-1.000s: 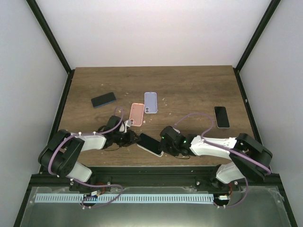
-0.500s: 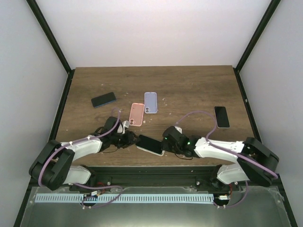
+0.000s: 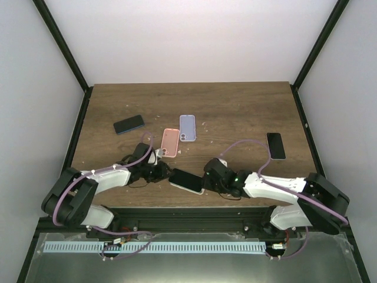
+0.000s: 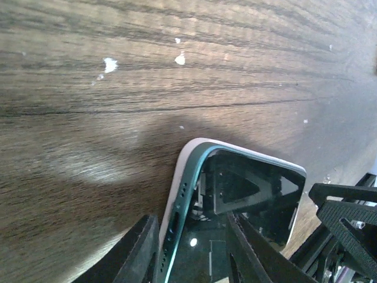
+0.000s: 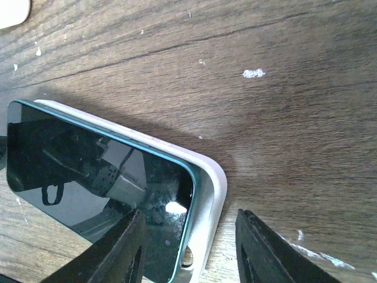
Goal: Put the phone into the phone case
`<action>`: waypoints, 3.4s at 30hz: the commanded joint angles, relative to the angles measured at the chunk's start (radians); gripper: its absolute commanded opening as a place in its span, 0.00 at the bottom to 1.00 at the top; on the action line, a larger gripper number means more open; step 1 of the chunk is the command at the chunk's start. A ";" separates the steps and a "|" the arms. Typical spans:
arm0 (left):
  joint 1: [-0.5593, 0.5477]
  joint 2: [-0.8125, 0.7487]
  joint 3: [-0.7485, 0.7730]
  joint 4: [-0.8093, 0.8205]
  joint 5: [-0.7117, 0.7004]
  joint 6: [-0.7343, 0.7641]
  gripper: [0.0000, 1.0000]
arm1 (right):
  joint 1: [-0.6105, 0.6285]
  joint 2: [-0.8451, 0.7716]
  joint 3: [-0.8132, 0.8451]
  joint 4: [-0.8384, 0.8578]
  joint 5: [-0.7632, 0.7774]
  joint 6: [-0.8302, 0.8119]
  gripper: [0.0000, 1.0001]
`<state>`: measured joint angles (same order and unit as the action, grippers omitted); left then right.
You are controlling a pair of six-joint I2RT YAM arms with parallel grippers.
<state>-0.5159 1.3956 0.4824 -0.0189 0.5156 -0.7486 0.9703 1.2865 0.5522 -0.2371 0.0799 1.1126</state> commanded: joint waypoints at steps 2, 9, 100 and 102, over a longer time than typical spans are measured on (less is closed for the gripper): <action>-0.002 0.044 0.011 0.020 0.004 0.027 0.31 | 0.001 0.055 0.000 0.049 -0.009 0.013 0.39; -0.005 0.042 0.014 0.041 0.020 0.021 0.12 | 0.003 0.126 0.015 0.082 -0.035 0.016 0.33; -0.056 -0.074 -0.045 0.035 -0.108 -0.092 0.28 | -0.213 0.295 0.201 0.214 -0.480 -0.662 0.78; -0.056 -0.035 -0.031 0.084 -0.083 -0.094 0.25 | -0.214 0.304 0.185 0.218 -0.496 -0.645 0.77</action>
<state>-0.5739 1.3067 0.4076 -0.0368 0.4046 -0.8562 0.7696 1.5806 0.7311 -0.0601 -0.3801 0.4576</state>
